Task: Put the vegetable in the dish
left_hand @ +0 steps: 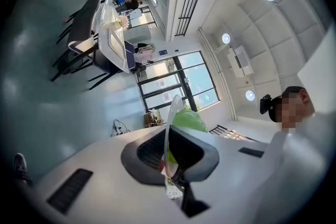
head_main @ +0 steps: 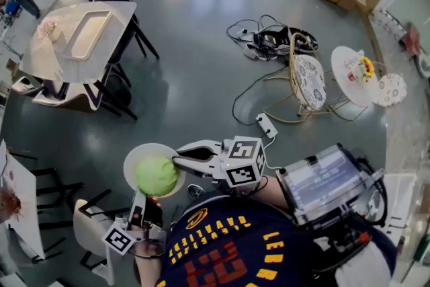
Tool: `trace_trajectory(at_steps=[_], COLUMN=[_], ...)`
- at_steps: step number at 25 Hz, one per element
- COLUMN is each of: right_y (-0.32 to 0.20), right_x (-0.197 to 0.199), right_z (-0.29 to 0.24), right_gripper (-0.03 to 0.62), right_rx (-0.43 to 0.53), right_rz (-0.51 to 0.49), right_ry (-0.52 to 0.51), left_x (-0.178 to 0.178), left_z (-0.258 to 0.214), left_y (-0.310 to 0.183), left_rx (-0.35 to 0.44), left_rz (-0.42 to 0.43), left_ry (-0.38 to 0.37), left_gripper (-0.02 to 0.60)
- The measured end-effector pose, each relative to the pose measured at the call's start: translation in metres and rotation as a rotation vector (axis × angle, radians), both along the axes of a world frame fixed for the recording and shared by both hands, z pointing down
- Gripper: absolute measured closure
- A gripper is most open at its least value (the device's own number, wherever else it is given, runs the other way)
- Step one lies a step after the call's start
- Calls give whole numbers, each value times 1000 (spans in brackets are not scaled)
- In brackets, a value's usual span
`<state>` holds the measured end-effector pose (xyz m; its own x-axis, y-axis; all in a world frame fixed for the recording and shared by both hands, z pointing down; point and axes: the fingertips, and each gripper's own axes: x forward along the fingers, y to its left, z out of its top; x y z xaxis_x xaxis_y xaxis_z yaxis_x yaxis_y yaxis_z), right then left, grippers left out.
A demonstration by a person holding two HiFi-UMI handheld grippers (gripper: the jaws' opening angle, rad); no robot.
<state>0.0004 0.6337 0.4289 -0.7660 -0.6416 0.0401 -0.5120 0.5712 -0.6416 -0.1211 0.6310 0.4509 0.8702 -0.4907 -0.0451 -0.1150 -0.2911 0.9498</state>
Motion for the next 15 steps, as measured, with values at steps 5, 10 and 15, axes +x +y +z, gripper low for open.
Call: trace_trajectory(at_steps=[5, 10, 15], right_y=[-1, 3, 5], right_x=[2, 4, 24], right_z=[1, -2, 5], right_gripper=[566, 565, 565], right_rx=[10, 3, -35], right_rz=[-1, 17, 31], right_ry=[8, -41, -73], left_x=[4, 7, 25], left_z=[-1, -1, 4], left_y=[0, 2, 3], left_rx=[5, -11, -23], left_rz=[1, 5, 4], left_ry=[1, 15, 5], left_gripper=[571, 571, 571])
